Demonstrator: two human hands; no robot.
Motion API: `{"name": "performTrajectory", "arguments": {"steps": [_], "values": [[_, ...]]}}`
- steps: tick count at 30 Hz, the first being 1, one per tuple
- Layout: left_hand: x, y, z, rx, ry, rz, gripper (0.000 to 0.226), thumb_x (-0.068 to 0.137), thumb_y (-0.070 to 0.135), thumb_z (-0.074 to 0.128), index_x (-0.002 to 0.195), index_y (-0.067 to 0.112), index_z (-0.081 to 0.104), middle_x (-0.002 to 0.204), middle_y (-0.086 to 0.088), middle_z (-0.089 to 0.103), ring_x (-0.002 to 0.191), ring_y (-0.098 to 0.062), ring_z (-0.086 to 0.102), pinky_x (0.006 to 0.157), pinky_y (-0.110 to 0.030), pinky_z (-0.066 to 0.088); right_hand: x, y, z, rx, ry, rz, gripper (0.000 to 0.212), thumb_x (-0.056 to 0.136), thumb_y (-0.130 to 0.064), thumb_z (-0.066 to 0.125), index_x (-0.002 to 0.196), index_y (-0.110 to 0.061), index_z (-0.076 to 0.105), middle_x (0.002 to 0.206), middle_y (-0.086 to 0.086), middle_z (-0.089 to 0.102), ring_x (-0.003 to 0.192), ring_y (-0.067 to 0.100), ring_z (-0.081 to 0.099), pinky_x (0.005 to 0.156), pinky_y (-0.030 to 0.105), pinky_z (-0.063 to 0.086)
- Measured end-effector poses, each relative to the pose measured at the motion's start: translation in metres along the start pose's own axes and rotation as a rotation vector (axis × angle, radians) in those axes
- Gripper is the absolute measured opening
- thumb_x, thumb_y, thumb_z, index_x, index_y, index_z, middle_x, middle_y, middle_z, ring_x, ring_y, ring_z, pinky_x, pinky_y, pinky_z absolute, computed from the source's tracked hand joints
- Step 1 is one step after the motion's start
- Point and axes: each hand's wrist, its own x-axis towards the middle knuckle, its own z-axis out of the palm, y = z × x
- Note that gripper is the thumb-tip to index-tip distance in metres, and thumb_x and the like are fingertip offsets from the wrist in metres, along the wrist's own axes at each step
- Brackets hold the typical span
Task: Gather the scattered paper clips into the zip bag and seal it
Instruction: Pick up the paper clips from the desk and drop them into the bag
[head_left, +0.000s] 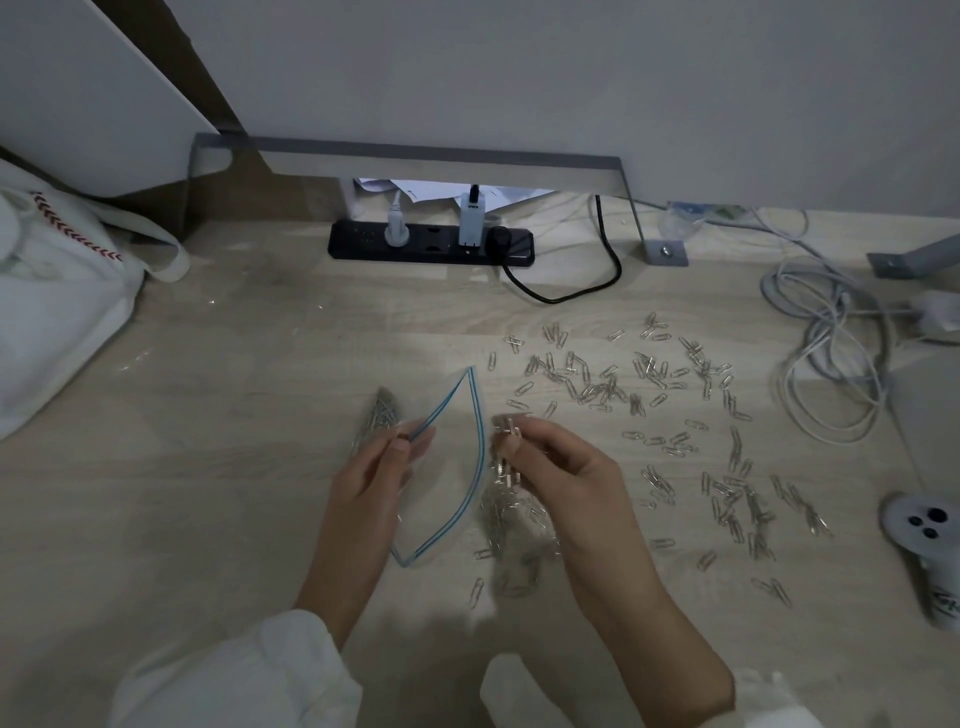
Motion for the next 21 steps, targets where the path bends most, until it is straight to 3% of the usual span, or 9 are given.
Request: {"name": "performTrajectory", "arguments": {"steps": [5, 10, 12, 14, 18, 21], "values": [[0.000, 0.000, -0.002, 0.016, 0.012, 0.007, 0.027, 0.097, 0.014, 0.040, 0.110, 0.020, 0.063, 0.110, 0.006, 0.067, 0.102, 0.004, 0.061, 0.086, -0.008, 0.046, -0.006, 0.007, 0.029, -0.229, -0.030, -0.134, 0.022, 0.084, -0.003, 0.061, 0.085, -0.024, 0.069, 0.078, -0.008, 0.069, 0.069, -0.004, 0.061, 0.066, 0.005, 0.044], [0.001, -0.002, -0.006, 0.027, 0.031, 0.005, 0.027, 0.097, 0.016, 0.041, 0.112, 0.019, 0.062, 0.111, 0.002, 0.068, 0.103, -0.001, 0.062, 0.088, -0.011, 0.047, -0.006, 0.014, 0.027, -0.355, -0.142, -0.134, 0.027, 0.088, -0.005, 0.055, 0.100, -0.027, 0.066, 0.100, -0.016, 0.066, 0.095, -0.009, 0.060, 0.078, 0.001, 0.041], [0.000, -0.002, -0.006, 0.027, 0.019, 0.009, 0.027, 0.097, 0.015, 0.040, 0.111, 0.020, 0.062, 0.109, 0.005, 0.068, 0.103, 0.001, 0.061, 0.088, -0.010, 0.046, -0.005, 0.012, 0.019, -0.341, -0.133, -0.115, 0.025, 0.089, -0.007, 0.053, 0.104, -0.022, 0.068, 0.102, -0.010, 0.068, 0.099, -0.003, 0.060, 0.085, 0.009, 0.045], [-0.001, -0.002, -0.006, 0.025, 0.019, 0.005, 0.028, 0.097, 0.015, 0.039, 0.112, 0.016, 0.062, 0.109, 0.004, 0.068, 0.103, 0.002, 0.061, 0.089, -0.009, 0.045, -0.003, 0.007, 0.009, -0.253, -0.106, -0.102, 0.024, 0.089, -0.002, 0.050, 0.099, -0.015, 0.069, 0.096, 0.000, 0.070, 0.097, 0.009, 0.064, 0.090, 0.026, 0.052], [-0.001, -0.004, -0.008, 0.017, 0.010, 0.000, 0.029, 0.097, 0.016, 0.040, 0.115, 0.010, 0.062, 0.110, 0.002, 0.069, 0.105, -0.001, 0.061, 0.091, -0.011, 0.045, 0.007, 0.000, -0.018, -0.028, -0.010, -0.068, 0.022, 0.090, 0.007, 0.041, 0.091, 0.004, 0.063, 0.083, 0.014, 0.067, 0.077, 0.020, 0.065, 0.077, 0.026, 0.056], [-0.002, -0.003, -0.009, 0.018, -0.006, 0.006, 0.029, 0.098, 0.017, 0.039, 0.114, 0.013, 0.063, 0.109, 0.005, 0.069, 0.107, -0.001, 0.061, 0.092, -0.011, 0.045, 0.015, 0.022, -0.040, -0.065, 0.018, 0.093, 0.023, 0.089, 0.006, 0.041, 0.087, -0.002, 0.063, 0.080, 0.015, 0.066, 0.072, 0.020, 0.061, 0.065, 0.018, 0.054]]}}
